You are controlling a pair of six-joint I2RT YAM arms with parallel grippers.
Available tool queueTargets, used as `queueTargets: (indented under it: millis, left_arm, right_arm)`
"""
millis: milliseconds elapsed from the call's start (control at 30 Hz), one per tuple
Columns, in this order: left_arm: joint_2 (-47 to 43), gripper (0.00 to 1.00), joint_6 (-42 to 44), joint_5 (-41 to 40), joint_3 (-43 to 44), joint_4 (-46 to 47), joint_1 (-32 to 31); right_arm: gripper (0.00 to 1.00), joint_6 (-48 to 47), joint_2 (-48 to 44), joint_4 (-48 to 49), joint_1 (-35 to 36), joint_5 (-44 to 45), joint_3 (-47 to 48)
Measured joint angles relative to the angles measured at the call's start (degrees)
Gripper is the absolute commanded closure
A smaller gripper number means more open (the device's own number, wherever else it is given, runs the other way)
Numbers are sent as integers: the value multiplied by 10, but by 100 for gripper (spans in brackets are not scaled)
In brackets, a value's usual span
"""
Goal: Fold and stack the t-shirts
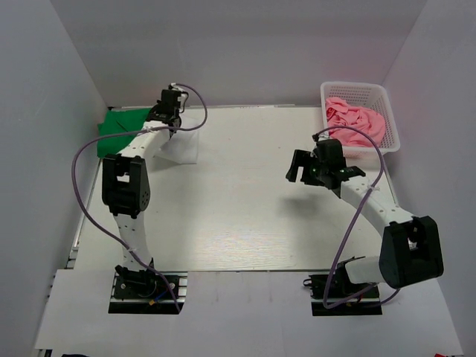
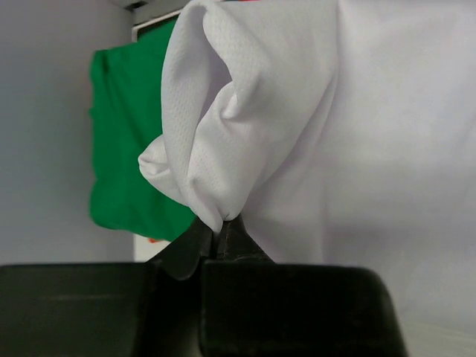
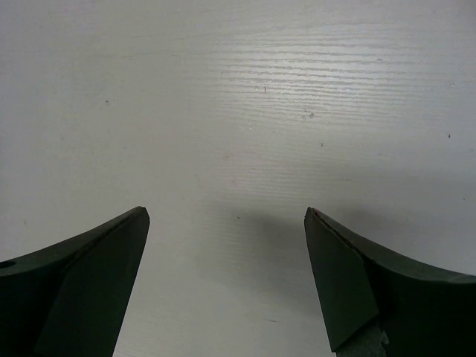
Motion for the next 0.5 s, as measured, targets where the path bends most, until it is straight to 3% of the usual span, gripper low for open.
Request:
queueTargets:
  millis: [267,500]
  left_arm:
    - [-9,100,83,-8,24,25,59]
    - [-15,100,99,-2,64,21,85]
  right_arm:
    - [9,1,49,-6,-1,-24,43]
    - [9,-2,51,-10,-1,-27,46]
